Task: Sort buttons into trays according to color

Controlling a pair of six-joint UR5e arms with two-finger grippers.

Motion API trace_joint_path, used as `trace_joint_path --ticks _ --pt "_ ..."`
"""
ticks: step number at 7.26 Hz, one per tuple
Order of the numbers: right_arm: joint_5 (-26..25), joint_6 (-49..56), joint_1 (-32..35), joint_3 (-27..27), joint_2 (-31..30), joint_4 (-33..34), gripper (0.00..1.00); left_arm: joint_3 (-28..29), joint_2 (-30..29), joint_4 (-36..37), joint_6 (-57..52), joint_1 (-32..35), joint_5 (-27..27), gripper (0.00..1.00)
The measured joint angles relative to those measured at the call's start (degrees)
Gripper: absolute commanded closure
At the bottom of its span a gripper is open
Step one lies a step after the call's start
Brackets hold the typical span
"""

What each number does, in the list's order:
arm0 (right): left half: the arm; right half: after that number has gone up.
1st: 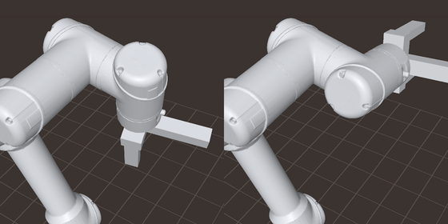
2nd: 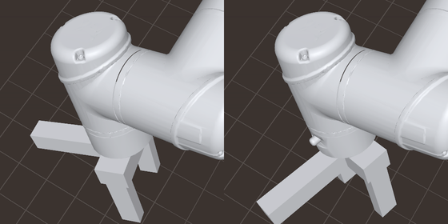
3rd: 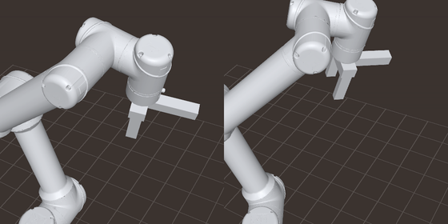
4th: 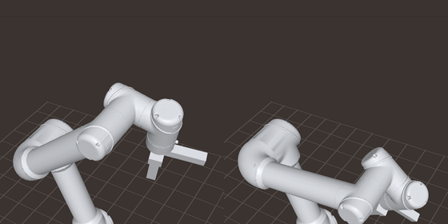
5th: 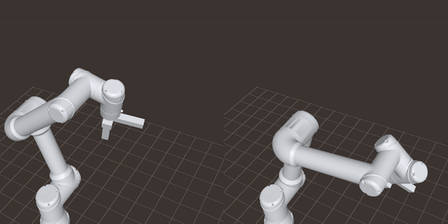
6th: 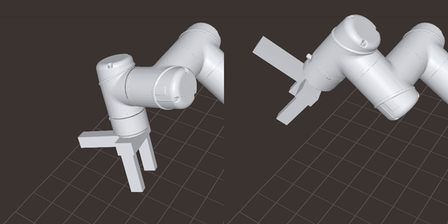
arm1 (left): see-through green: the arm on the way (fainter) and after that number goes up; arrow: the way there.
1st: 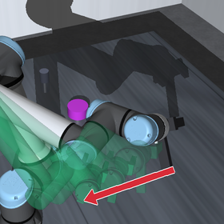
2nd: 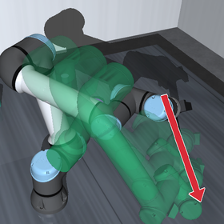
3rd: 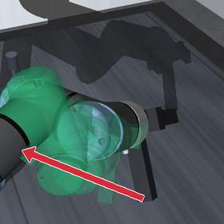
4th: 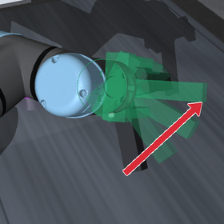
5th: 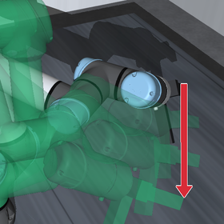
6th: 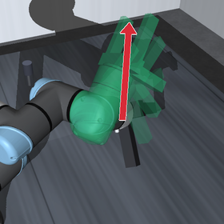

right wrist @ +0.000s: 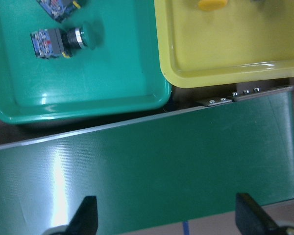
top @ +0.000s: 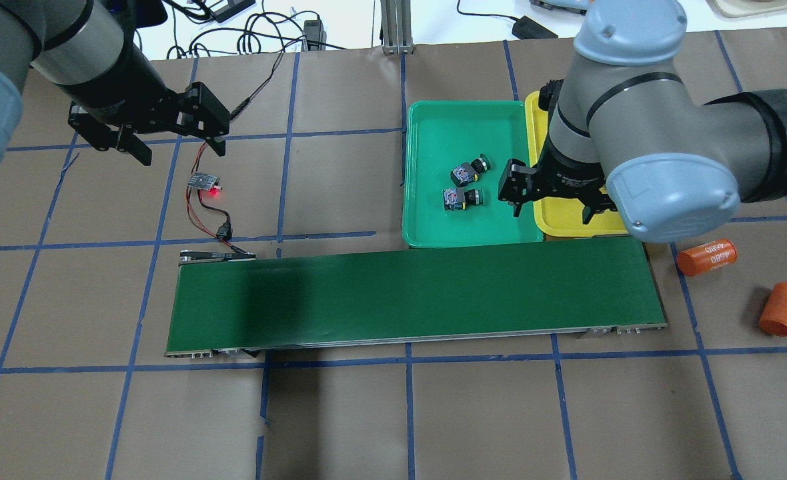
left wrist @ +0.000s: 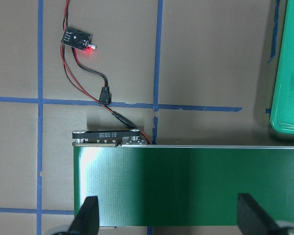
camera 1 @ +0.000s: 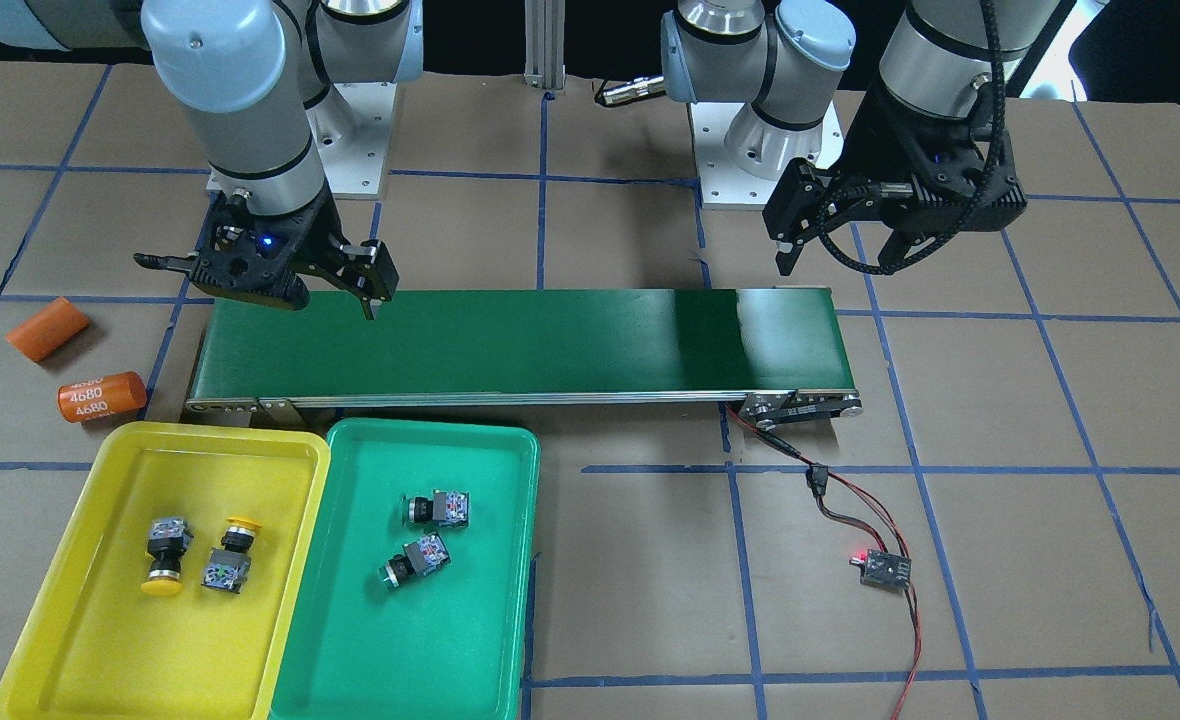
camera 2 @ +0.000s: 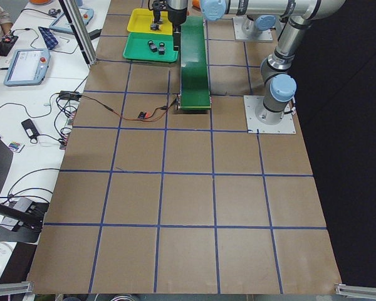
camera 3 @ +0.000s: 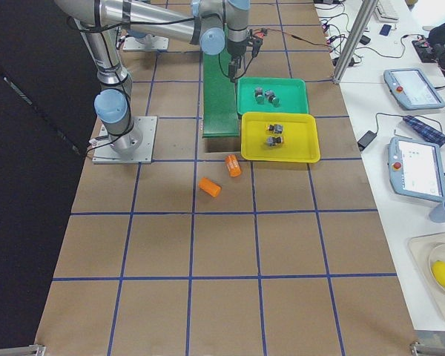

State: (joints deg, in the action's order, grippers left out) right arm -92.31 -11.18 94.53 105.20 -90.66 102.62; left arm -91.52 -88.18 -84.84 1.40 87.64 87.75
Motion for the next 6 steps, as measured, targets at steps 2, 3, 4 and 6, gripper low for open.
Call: trace_joint_path --ticks 2,3,4,6 --pt "-0.5 11.7 -4.0 -0.1 -4.6 -7.7 0.00 -0.1 0.2 1.1 0.1 0.0 -0.1 0.00" --pt "-0.4 13.9 -5.8 -0.2 -7.1 -11.2 0.00 0.0 0.2 1.2 0.0 -0.1 -0.1 0.00" --pt "-0.2 14.4 -6.6 -0.8 -8.9 -13.4 0.00 0.0 0.1 1.3 0.0 0.0 -0.1 0.00" --pt "-0.4 14.6 -7.0 -3.8 -10.3 -14.4 0.00 -0.1 0.0 1.3 0.0 0.0 -0.1 0.00"
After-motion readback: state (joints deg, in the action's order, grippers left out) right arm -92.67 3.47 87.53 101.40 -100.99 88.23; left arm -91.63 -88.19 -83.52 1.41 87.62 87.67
